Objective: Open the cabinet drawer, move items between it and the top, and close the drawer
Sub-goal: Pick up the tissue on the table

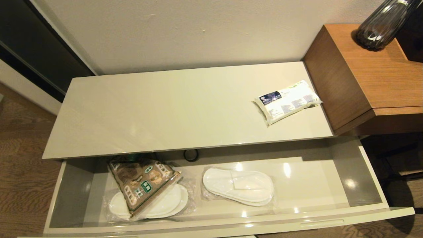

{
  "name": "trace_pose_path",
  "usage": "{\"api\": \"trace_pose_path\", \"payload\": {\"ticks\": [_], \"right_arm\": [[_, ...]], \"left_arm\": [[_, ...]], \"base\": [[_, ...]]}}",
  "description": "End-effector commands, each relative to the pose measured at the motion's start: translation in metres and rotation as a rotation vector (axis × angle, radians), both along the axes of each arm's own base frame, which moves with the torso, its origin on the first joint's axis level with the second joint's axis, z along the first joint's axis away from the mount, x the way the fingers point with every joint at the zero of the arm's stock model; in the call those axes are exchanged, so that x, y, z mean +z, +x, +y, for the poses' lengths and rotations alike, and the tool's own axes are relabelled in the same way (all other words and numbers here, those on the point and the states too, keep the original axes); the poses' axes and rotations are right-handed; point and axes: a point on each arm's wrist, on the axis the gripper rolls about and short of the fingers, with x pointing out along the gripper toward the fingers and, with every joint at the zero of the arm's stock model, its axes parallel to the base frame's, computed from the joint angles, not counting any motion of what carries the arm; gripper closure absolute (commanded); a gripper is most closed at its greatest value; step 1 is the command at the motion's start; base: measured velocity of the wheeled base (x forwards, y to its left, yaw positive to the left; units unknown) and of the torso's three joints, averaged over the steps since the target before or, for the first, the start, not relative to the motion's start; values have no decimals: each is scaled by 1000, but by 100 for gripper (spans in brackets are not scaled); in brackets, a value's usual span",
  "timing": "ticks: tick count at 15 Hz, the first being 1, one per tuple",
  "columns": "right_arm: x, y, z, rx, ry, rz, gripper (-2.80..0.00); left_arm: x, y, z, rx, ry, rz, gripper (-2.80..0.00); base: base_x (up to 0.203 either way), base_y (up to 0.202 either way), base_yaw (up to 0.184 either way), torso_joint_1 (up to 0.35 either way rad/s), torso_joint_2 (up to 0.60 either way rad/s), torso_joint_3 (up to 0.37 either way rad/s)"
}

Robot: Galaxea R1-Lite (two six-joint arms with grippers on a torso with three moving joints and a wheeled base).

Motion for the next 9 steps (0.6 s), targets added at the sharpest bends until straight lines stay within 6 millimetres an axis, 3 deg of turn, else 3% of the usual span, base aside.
{"api": "trace_pose_path", "payload": {"ticks": [1, 9], "right_arm": [[0, 0, 0, 1, 0, 2, 0], [0, 0, 0, 1, 0, 2, 0]], "left_arm": [[-1, 0, 0, 0, 2, 12, 0], [-1, 0, 0, -2, -29, 3, 0]], "base": [[0, 0, 0, 0, 0, 0], [0, 0, 0, 0, 0, 0]]}}
